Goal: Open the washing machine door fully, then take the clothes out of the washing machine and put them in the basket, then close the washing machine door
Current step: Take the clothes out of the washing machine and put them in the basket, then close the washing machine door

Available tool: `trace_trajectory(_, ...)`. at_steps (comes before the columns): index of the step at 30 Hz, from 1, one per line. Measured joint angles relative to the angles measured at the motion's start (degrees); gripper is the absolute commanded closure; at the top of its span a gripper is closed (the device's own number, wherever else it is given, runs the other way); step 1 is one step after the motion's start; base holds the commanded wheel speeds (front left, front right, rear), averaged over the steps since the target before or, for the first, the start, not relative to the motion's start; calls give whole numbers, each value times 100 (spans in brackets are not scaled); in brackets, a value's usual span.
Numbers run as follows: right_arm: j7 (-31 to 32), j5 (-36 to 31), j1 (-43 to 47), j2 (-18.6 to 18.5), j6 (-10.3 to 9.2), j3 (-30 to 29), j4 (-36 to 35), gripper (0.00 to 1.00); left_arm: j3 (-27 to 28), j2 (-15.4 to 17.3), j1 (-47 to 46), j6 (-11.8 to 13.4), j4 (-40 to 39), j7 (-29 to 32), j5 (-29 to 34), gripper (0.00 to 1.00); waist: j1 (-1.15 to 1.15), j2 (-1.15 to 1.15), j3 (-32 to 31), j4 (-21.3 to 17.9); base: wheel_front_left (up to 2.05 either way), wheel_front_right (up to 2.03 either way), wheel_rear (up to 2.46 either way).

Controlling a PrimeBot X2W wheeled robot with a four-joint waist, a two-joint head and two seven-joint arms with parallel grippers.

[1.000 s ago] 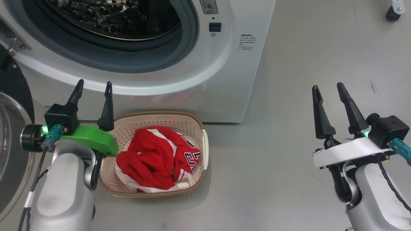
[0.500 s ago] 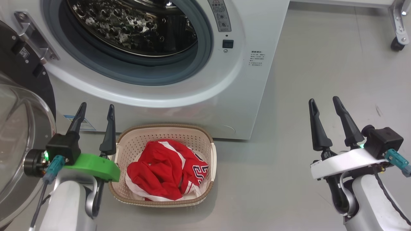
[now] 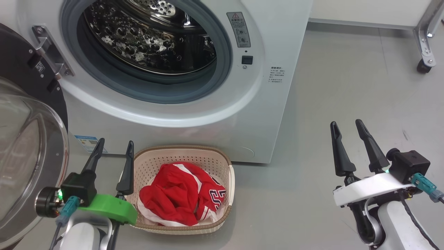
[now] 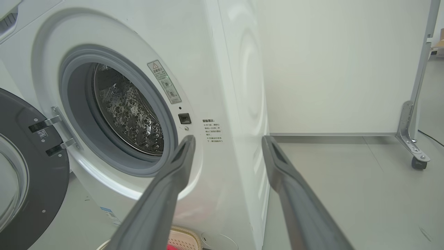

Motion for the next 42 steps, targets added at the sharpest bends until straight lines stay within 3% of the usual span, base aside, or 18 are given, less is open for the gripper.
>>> trace_trajectory(42,3,-1,80,-5,-60,25,-175,0,-33,-1,480,19,-659,0,-240,0,0,0,72,-59,-8,8,0)
